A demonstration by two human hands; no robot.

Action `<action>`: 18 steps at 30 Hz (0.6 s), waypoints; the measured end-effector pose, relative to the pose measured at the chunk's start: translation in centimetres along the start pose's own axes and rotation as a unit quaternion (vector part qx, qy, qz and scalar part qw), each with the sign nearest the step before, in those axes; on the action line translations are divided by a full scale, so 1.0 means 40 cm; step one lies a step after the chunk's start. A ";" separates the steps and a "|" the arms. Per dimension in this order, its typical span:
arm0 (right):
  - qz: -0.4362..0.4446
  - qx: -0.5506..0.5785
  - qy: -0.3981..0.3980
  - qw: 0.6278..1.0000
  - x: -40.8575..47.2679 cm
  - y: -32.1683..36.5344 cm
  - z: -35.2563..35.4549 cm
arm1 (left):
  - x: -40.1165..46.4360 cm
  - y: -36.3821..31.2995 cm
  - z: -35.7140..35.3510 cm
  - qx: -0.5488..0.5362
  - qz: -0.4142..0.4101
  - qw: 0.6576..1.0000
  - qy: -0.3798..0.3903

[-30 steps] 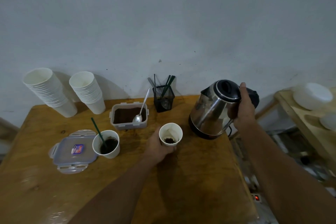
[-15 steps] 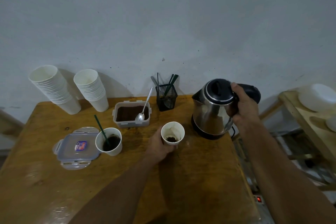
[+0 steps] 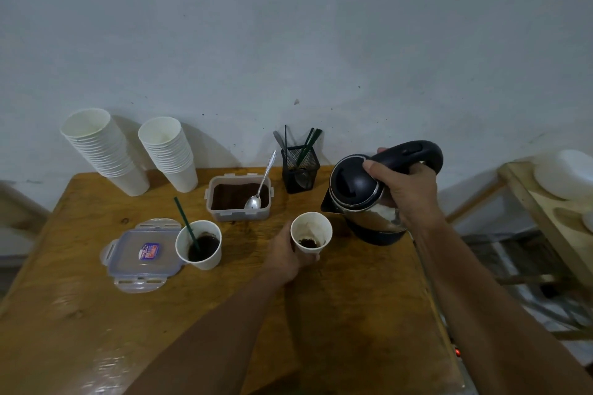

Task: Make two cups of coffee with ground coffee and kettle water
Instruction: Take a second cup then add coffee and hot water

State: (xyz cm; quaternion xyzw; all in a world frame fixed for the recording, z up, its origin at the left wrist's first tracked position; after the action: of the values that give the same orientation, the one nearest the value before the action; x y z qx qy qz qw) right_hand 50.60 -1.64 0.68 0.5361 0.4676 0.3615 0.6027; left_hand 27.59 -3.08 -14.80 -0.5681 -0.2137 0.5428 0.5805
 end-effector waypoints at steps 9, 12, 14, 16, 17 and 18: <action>0.038 -0.074 0.019 0.996 -0.005 -0.004 -0.028 | 0.005 0.000 -0.007 0.000 0.005 1.000 0.013; 0.047 -0.085 0.019 0.995 -0.007 0.001 -0.032 | 0.006 0.002 -0.007 -0.004 0.012 1.000 0.013; 0.044 -0.082 0.019 0.995 -0.004 -0.001 -0.029 | 0.006 0.001 -0.006 -0.003 0.012 1.000 0.014; 0.040 -0.077 0.016 0.996 -0.001 0.000 -0.021 | 0.006 -0.001 -0.006 -0.001 0.009 1.000 0.016; 0.038 -0.073 0.013 0.996 0.000 0.002 -0.017 | 0.007 0.000 -0.006 0.002 0.009 1.000 0.016; 0.036 -0.069 0.012 0.997 0.001 0.002 -0.013 | 0.007 0.000 -0.005 0.004 0.008 1.000 0.015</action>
State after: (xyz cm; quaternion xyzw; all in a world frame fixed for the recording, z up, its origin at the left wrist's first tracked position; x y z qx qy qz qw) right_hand 50.13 -1.43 0.76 0.5053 0.4290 0.4206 0.6195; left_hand 27.86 -2.90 -14.95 -0.5753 -0.1982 0.5402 0.5814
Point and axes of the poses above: each hand's wrist, its own x-axis towards the middle knuckle, its own z-axis out of the back of the hand, y = z × x, the point moved 9 cm from there along x, towards the middle knuckle, and after that the axes turned 7 degrees about y, right-handed, at the moved point
